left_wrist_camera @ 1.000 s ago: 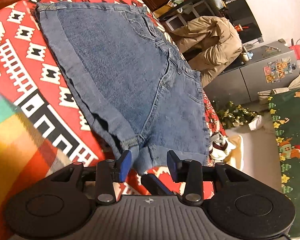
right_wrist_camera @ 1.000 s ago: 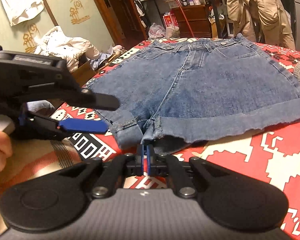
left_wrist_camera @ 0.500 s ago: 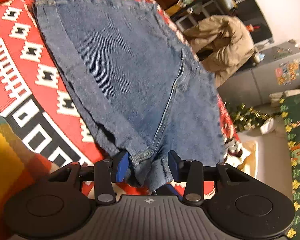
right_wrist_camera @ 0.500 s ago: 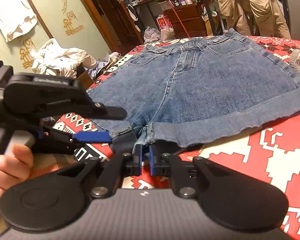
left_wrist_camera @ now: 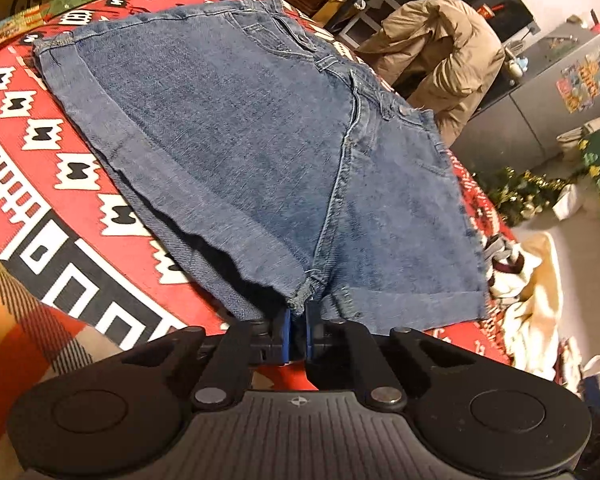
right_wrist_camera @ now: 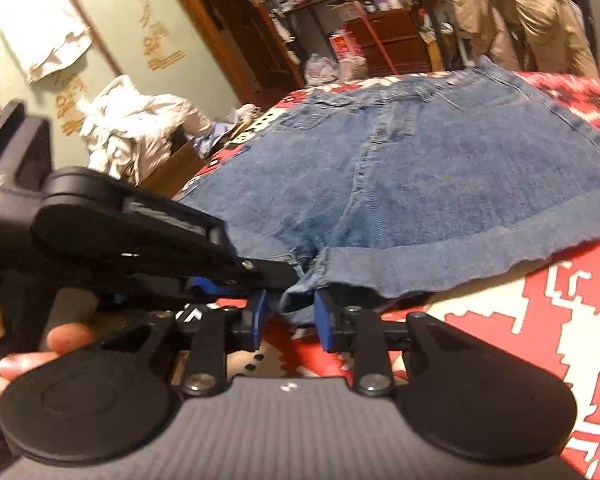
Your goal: Fold clothes
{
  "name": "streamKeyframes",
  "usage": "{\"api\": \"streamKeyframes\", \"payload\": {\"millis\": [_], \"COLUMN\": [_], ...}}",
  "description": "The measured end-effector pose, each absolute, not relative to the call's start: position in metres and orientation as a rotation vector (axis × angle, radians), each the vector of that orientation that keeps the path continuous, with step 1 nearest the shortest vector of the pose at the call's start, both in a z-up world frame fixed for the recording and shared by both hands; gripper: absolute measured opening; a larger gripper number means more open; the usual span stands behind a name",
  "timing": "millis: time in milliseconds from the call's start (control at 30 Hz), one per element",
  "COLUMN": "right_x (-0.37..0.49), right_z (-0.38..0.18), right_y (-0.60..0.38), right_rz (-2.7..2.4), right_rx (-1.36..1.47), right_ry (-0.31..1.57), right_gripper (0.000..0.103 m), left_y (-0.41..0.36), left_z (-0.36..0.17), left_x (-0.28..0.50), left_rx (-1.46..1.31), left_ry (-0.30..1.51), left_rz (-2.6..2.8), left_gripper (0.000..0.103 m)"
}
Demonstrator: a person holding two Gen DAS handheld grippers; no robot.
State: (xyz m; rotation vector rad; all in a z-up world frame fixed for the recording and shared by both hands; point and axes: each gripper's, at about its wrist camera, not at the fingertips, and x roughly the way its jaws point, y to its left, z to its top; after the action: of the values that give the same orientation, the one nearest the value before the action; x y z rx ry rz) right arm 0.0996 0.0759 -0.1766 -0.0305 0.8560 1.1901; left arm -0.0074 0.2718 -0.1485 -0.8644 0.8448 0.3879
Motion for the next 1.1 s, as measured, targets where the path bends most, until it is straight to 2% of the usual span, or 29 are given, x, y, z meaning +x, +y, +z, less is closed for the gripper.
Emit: {"api": "streamKeyframes", "payload": {"millis": [100, 167, 200, 233, 400, 533, 833, 933, 1033, 1100], "right_x": [0.096, 0.097, 0.098, 0.098, 0.087, 0.086, 0.081, 0.088, 0.092, 0.093], "right_z": [-0.180, -0.181, -0.181, -0.182, -0.167, -0.184, -0.185, -0.191, -0.191, -0.191], "right_y": [0.082, 0.082, 0.082, 0.081, 0.075, 0.083, 0.085, 0.082, 0.075, 0.070], "right_rz": [1.157, 1.142, 1.136, 1.130, 1.149, 1.133, 1.140, 1.132, 1.134, 1.146], "right_rx": [-0.080, -0.085, -0.085, -0.085, -0.124, -0.158, -0.154, -0.100, -0.066, -0.042], "right_ry": [0.831, 0.828, 0.828, 0.827, 0.788, 0.857, 0.838, 0.891, 0.917, 0.937], "right_gripper": [0.029, 0.019, 0.007, 0.003, 0.002, 0.002, 0.002, 0.003, 0.008, 0.010], "left_y": [0.271, 0.272, 0.272, 0.273, 0.262, 0.256, 0.255, 0.254, 0.253, 0.252], "left_z": [-0.147, -0.148, -0.148, -0.148, -0.147, -0.151, -0.153, -0.153, -0.152, -0.151], "left_x": [-0.007, -0.007, -0.008, -0.009, -0.010, -0.006, -0.006, -0.005, -0.006, -0.006], "left_rx": [-0.828, -0.821, -0.822, -0.824, -0.769, -0.730, -0.746, -0.763, -0.778, -0.793], "left_ry": [0.848, 0.853, 0.852, 0.850, 0.876, 0.918, 0.926, 0.926, 0.919, 0.904], "left_rz": [0.401, 0.404, 0.405, 0.405, 0.370, 0.374, 0.369, 0.359, 0.342, 0.326], "left_gripper": [0.006, 0.006, 0.006, 0.006, 0.006, 0.005, 0.005, 0.006, 0.015, 0.025]}}
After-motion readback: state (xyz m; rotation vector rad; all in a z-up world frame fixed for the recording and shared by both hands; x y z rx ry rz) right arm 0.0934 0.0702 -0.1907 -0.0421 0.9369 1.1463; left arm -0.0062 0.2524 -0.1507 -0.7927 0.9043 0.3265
